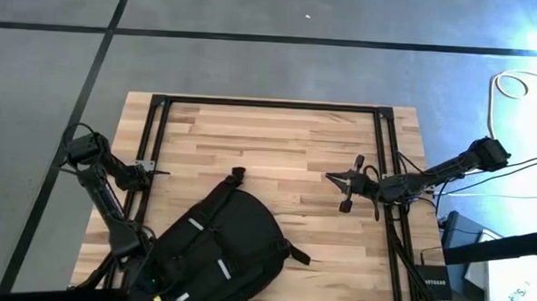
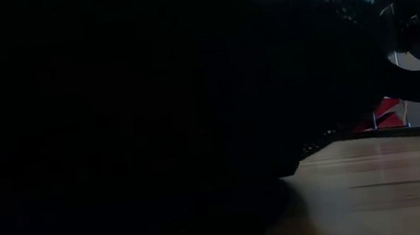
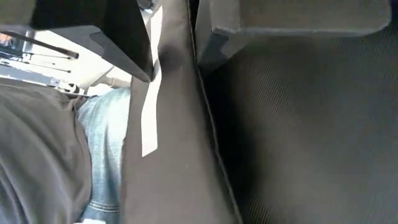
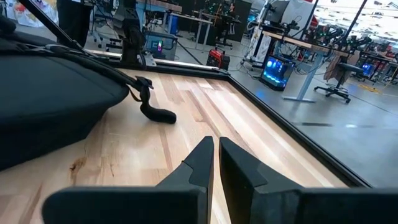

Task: Unpack backpack
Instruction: Open the black backpack

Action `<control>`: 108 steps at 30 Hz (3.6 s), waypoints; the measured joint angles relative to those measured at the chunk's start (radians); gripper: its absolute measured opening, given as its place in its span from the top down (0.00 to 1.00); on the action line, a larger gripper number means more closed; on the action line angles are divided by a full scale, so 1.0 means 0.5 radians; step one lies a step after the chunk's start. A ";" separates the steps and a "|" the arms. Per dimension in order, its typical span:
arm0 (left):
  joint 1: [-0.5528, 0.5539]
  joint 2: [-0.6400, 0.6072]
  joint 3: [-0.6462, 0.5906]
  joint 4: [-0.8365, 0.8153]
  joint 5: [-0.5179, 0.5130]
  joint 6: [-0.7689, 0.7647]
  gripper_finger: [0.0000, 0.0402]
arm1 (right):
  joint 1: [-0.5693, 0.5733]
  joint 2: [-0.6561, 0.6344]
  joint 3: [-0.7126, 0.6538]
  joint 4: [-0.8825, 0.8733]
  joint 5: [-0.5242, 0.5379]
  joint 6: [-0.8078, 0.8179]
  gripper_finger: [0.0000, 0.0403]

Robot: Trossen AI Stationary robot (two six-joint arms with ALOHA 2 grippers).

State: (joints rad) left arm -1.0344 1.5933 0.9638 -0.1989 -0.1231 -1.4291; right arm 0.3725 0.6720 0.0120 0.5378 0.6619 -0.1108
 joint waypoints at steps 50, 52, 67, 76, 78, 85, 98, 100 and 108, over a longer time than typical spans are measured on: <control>1.571 0.038 -0.002 1.018 -0.602 2.235 1.00 | 0.001 -0.001 0.001 0.231 -0.145 -0.260 0.96; 1.593 0.038 -0.002 1.013 -0.656 2.196 1.00 | 0.001 -0.001 0.001 0.225 -0.278 -0.240 0.92; 1.596 0.038 -0.002 1.083 -0.714 2.175 1.00 | 0.000 0.215 0.071 -0.133 -0.508 -0.548 0.41; 1.578 0.038 -0.002 1.083 -0.710 2.176 1.00 | -0.134 0.739 0.276 -0.261 -0.366 -0.712 0.43; 1.571 0.038 -0.001 1.080 -0.709 2.175 1.00 | -0.202 0.850 0.359 -0.267 -0.367 -0.723 0.44; 1.570 0.037 -0.001 1.046 -0.703 2.152 1.00 | -0.450 1.240 0.818 -0.788 -0.584 -0.774 0.44; 1.569 0.090 0.002 1.050 -0.698 2.139 1.00 | -0.510 1.663 1.035 -0.832 -0.741 -1.029 0.71; 1.571 0.090 0.002 1.050 -0.698 2.125 1.00 | -0.511 1.662 1.035 -0.852 -0.784 -1.032 0.80; 1.571 0.090 0.002 1.062 -0.691 2.072 1.00 | -0.510 1.658 1.048 -0.883 -0.892 -0.981 0.99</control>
State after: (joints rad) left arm -0.2489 1.6382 0.9649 0.3321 -0.4684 -0.3931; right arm 0.1173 1.5009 0.5362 0.0964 0.2159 -0.6014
